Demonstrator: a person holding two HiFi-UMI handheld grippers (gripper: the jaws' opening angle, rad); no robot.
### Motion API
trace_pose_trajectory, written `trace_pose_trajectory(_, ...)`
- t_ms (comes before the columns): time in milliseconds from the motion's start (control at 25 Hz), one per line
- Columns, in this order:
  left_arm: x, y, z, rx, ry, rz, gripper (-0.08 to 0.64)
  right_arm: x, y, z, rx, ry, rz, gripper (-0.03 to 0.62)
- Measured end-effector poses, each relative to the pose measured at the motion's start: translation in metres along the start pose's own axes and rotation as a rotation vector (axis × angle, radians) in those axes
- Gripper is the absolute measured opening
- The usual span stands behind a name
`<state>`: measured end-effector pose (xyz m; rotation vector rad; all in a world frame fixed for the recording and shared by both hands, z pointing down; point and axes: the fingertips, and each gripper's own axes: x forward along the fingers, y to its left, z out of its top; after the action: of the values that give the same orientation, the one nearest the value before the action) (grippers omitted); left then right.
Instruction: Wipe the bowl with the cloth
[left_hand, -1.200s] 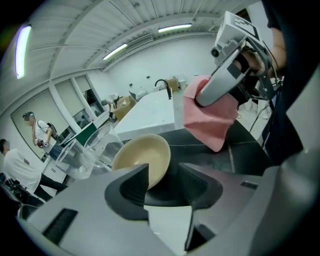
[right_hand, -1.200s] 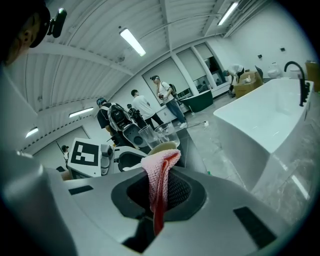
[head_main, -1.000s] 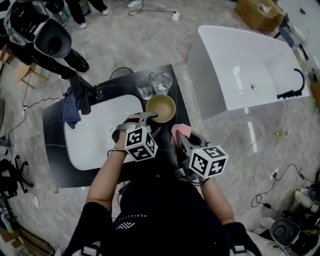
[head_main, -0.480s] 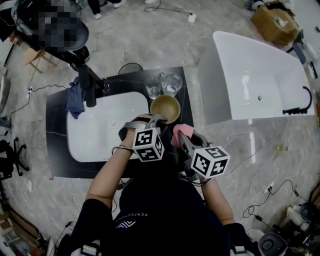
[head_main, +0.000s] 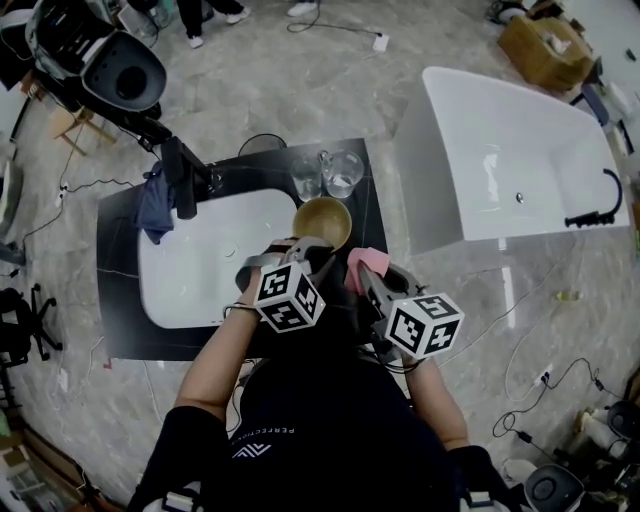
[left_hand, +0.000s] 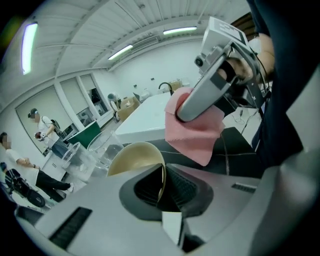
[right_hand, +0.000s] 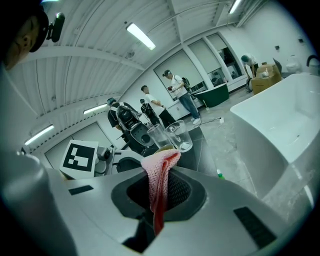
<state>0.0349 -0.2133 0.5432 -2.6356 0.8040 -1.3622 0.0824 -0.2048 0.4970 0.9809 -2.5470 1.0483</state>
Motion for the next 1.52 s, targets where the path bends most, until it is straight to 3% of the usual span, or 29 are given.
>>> trace_pose_trajectory(280,-0.039,0.007,0.013,-0.192,-0.151,0.013,0.023,-0.016,0.03,0.023,-0.063,-0.07,0.05,0.043)
trace_pose_trajectory(560,-0.078,0.013,0.029,-0.436,-0.37,-0.048,0.021,-0.02,0.058,0.028,-0.114,-0.084,0.062,0.043)
trace_pose_trajectory(960,-0.114,0.011,0.033,-0.687,-0.558,-0.173,0.02,-0.044,0.111,0.049,-0.22,-0.177,0.141,0.043)
trace_pose_trajectory(1160,-0.121,-0.009,0.048,-0.711,-0.603,-0.278,0.02,-0.051,0.123,0.054,-0.26,-0.202,0.149,0.043)
trace_pose_trajectory(1320,-0.13,-0.021,0.063,-0.716,-0.657,-0.376,0.02,-0.052,0.121,0.055,-0.314,-0.202,0.102,0.043)
trace_pose_trajectory(1520,-0.141,-0.025,0.065,-0.695,-0.687,-0.417,0.02,-0.051,0.119,0.054,-0.304,-0.213,0.091,0.043)
